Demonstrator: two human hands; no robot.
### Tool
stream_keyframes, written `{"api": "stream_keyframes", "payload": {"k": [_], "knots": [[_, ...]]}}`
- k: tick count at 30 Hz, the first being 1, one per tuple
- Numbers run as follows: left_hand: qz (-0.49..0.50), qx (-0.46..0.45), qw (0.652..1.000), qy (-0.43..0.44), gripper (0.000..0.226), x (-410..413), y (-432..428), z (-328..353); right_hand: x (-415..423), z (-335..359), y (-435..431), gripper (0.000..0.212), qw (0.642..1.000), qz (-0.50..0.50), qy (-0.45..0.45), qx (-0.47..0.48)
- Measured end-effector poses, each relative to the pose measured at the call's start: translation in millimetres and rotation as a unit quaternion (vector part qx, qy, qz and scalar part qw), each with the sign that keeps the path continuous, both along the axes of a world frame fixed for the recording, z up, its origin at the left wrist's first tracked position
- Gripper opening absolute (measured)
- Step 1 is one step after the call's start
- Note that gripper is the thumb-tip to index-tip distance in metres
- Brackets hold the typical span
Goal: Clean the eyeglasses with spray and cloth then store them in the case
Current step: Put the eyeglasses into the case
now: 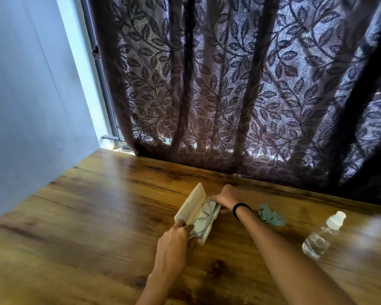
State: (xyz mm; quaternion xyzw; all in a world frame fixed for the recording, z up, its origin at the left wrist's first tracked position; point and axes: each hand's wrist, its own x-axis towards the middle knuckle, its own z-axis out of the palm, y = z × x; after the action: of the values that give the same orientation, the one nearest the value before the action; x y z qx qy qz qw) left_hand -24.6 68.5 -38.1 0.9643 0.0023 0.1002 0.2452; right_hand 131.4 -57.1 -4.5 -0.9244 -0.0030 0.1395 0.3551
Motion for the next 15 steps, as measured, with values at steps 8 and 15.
{"api": "stream_keyframes", "payload": {"k": [8,15], "knots": [[-0.009,0.010,1.000,0.003,0.038,0.6,-0.1,-4.7,2.1,-2.2,-3.7,0.029,0.999,-0.015,0.016,0.034],[-0.018,0.003,1.000,-0.002,0.037,-1.1,-1.2,-6.9,5.3,-4.7,-4.1,0.036,0.996,-0.035,0.032,0.075]]}}
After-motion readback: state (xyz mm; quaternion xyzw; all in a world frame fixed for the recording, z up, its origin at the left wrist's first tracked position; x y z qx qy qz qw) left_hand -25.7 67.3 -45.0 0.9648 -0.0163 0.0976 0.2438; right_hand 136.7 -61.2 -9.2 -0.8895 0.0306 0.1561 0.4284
